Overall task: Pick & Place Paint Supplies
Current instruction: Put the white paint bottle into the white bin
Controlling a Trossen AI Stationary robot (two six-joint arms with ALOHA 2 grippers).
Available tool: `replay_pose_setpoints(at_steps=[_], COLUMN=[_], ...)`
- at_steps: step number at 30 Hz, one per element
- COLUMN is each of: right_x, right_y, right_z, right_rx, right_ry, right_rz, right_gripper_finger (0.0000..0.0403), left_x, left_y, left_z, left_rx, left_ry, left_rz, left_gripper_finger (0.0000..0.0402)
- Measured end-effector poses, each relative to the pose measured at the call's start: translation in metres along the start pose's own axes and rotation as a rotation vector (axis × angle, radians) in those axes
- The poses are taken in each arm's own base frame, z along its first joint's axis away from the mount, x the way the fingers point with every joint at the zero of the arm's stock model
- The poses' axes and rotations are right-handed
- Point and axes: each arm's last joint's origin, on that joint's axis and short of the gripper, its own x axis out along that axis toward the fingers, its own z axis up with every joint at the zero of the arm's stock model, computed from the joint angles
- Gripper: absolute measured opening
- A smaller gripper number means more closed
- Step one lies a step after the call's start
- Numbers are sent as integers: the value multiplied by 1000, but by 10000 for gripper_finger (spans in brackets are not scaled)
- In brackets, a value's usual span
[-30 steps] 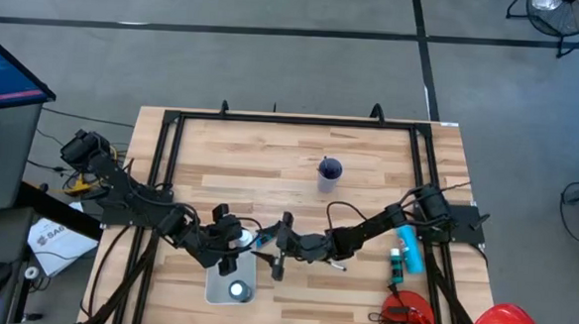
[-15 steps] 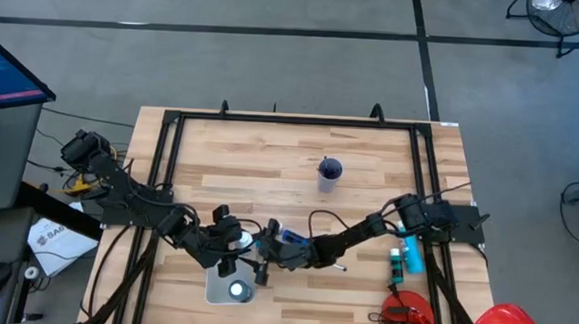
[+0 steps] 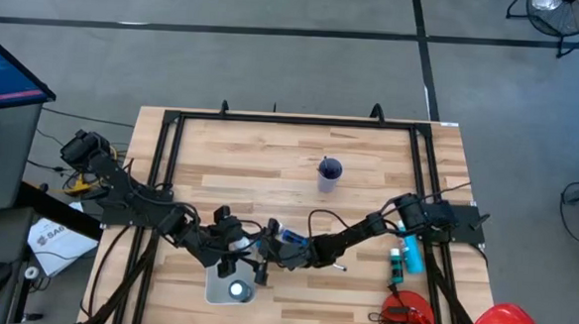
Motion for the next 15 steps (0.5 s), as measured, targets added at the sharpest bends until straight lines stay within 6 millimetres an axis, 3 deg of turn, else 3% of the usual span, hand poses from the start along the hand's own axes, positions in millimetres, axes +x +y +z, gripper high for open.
replay_pose_setpoints(at_steps=[15], right_x=[0], right_y=[0], right_z=[-1], right_rx=[-8], right_ry=[15], right_rz=[-5], right_gripper_finger=[276], left_x=[-4], left_y=[1], left_z=[1], left_rx=[22], left_ry=[8], left_rz=[-16], left_gripper_finger=[246])
